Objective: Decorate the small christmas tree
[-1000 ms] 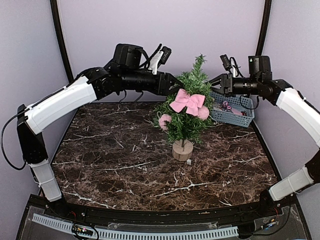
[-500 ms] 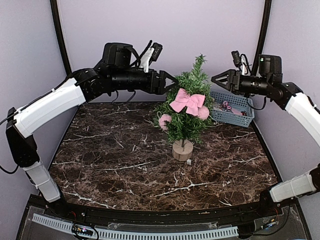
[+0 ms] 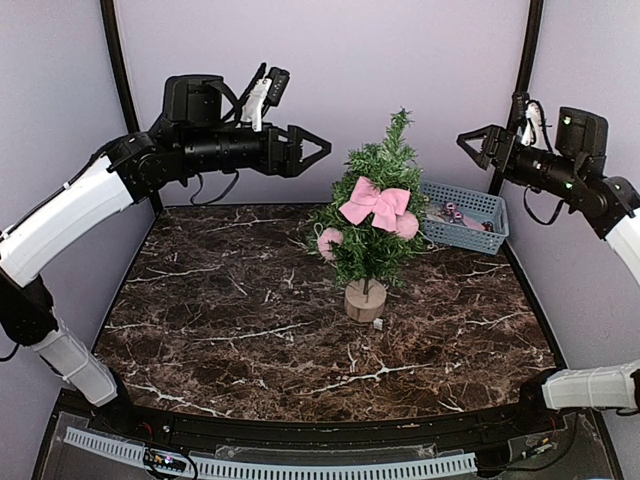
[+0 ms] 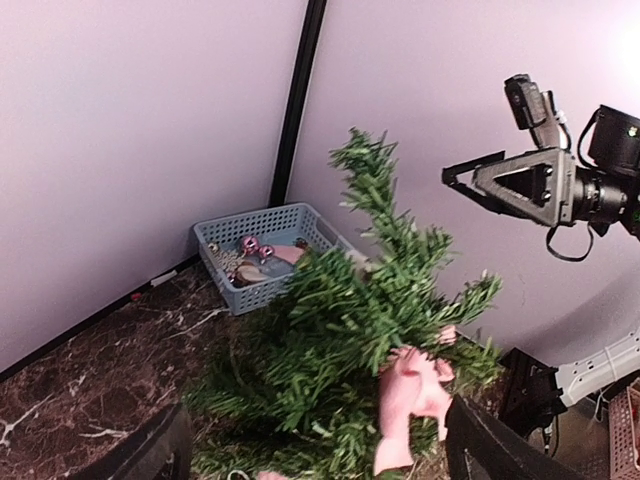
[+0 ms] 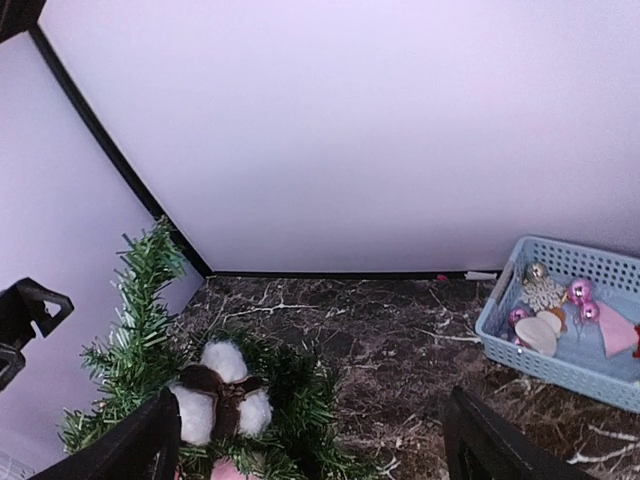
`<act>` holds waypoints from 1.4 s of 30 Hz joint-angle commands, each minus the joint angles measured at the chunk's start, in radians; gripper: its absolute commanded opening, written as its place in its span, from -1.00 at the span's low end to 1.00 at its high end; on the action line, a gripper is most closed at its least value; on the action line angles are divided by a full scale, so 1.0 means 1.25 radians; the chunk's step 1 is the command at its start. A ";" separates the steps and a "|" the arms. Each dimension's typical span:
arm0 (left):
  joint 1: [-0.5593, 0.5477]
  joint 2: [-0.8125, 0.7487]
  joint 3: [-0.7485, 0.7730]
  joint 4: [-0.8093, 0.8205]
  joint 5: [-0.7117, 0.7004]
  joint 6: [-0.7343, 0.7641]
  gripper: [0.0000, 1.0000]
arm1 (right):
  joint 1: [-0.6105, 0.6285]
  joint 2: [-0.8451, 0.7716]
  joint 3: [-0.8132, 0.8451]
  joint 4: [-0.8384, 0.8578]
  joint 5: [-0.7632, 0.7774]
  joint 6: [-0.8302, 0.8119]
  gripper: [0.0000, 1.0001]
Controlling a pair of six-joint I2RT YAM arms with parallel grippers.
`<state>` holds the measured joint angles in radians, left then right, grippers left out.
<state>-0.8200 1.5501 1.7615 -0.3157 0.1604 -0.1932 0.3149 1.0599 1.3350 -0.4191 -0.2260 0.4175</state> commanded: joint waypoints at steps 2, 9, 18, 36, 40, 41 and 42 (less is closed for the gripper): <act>0.105 -0.072 -0.134 -0.028 0.020 0.028 0.83 | -0.011 -0.026 -0.071 0.025 0.147 -0.017 0.97; 0.360 -0.208 -0.511 0.182 0.087 0.064 0.84 | -0.096 -0.063 -0.244 0.133 0.195 -0.025 0.97; 0.647 -0.366 -0.929 0.552 0.073 -0.020 0.83 | -0.210 -0.197 -0.540 0.384 0.287 -0.063 0.97; 0.654 -0.238 -1.197 0.964 -0.242 0.099 0.88 | -0.220 -0.079 -0.933 1.003 0.469 -0.172 0.97; 0.654 -0.233 -1.205 0.982 -0.232 0.100 0.90 | -0.219 -0.070 -0.936 1.004 0.458 -0.173 0.97; 0.654 -0.232 -1.208 0.989 -0.232 0.103 0.91 | -0.219 -0.067 -0.935 1.004 0.461 -0.176 0.97; 0.654 -0.232 -1.210 0.992 -0.231 0.105 0.92 | -0.219 -0.066 -0.934 1.004 0.466 -0.178 0.97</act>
<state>-0.0063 1.2613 0.2546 0.8471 -0.1181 -0.0826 0.0448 0.9668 0.1715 0.7517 0.3367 0.2153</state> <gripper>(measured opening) 0.951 0.986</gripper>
